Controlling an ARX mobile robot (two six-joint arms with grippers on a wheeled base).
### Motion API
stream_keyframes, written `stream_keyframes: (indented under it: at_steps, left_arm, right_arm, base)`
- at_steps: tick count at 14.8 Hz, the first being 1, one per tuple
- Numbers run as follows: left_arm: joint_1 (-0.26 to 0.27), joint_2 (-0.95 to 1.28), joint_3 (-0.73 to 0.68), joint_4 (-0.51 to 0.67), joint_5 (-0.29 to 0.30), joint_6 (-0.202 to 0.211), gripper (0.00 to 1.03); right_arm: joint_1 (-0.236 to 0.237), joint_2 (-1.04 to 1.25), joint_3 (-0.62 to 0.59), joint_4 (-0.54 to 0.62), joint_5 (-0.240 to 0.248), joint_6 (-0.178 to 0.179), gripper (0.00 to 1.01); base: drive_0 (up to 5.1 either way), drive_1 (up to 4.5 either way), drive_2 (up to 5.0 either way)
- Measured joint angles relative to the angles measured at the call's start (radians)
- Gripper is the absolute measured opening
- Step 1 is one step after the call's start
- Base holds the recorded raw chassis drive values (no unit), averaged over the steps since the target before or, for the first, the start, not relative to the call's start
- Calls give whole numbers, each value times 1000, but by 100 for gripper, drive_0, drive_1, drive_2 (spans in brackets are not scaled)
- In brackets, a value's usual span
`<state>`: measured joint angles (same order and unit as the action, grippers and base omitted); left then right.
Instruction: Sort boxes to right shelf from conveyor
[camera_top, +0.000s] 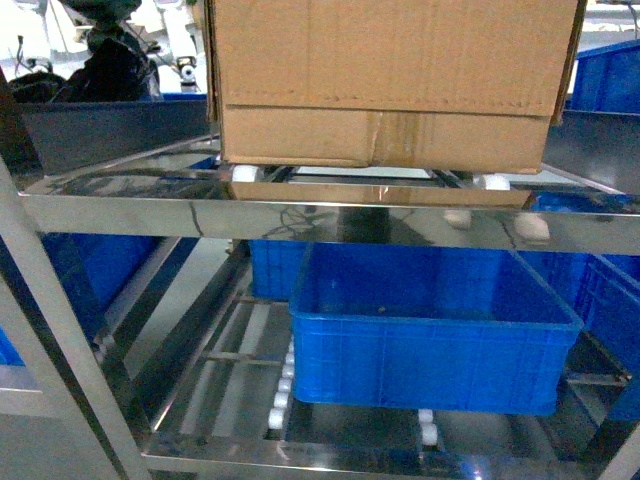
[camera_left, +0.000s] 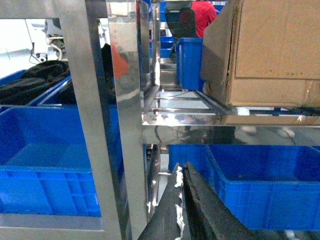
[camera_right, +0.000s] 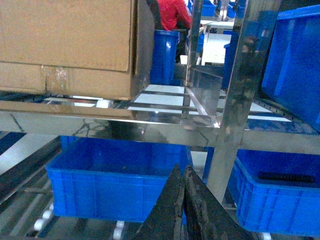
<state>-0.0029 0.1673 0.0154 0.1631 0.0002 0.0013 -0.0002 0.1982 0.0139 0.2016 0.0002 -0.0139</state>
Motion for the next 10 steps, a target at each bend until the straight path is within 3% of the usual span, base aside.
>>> stream_keyframes:
  at_steps: [1,2,6,10]
  left_arm:
    - [0,-157,0,-150,0,-1,2]
    - [0,-156,0,-167,-2,-1,2]
    - [0,-156,0,-167,0,-1,2]
    - [0,-156,0,-167,-1,-1,14]
  right_arm:
    - [0,-47,2,-57,0,0,2]
    - [0,-193,1,-212,0,0,2]
    - [0,-193,1,-206,0,0,2]
    - [0,-193,1,-206,-1,-1,11]
  base:
    - [0,0,0]
    - [0,0,0]
    - [0,0,0]
    - [0,0,0]
